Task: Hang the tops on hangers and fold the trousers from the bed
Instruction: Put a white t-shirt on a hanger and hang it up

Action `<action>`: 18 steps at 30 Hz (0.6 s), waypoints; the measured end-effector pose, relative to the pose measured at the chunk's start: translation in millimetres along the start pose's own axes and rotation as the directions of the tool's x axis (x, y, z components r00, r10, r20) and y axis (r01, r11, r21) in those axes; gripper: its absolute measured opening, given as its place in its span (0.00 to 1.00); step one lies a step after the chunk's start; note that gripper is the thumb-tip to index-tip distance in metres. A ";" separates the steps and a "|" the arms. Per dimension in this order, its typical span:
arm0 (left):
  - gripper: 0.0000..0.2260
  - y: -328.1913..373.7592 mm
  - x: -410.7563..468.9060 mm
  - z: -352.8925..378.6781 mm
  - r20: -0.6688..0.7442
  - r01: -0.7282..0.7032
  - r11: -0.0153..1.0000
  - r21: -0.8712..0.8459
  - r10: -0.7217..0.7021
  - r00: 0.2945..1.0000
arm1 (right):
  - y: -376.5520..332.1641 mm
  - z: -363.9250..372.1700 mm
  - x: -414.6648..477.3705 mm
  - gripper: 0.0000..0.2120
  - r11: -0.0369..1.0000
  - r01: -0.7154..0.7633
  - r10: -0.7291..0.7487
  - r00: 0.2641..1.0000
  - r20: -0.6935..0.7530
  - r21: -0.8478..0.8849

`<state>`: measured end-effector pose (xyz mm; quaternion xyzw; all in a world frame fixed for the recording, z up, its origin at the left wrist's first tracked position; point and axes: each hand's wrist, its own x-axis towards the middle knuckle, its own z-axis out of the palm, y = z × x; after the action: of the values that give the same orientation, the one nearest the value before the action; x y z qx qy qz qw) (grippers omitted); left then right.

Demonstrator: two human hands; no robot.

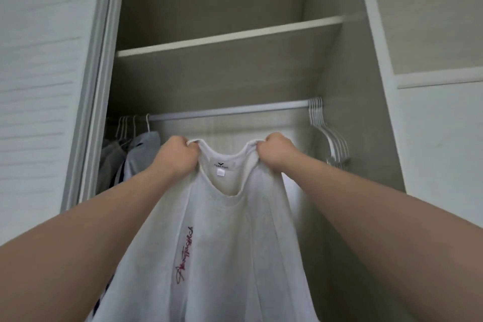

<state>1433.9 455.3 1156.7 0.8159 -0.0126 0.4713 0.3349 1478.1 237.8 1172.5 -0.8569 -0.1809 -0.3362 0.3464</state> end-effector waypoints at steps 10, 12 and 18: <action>0.13 36.1 46.1 35.5 0.065 -0.089 0.995 0.051 0.086 0.994 | 27.7 -21.6 38.4 0.19 0.711 -0.022 -0.138 0.976 -0.170 -0.703; 0.12 38.4 48.7 46.1 0.080 -0.108 0.992 0.066 0.103 0.991 | 40.3 -29.6 45.9 0.20 0.541 -0.086 -0.189 0.957 -0.221 -0.837; 0.14 29.8 54.2 64.8 0.085 -0.131 0.985 0.111 0.122 0.989 | 87.9 -39.9 62.7 0.17 0.415 -0.203 -0.186 0.935 -0.301 -0.887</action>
<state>1503.3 412.0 1193.3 0.8492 -0.0501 0.4595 0.2555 1552.2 153.1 1196.3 -0.8320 0.1001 -0.5262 -0.1446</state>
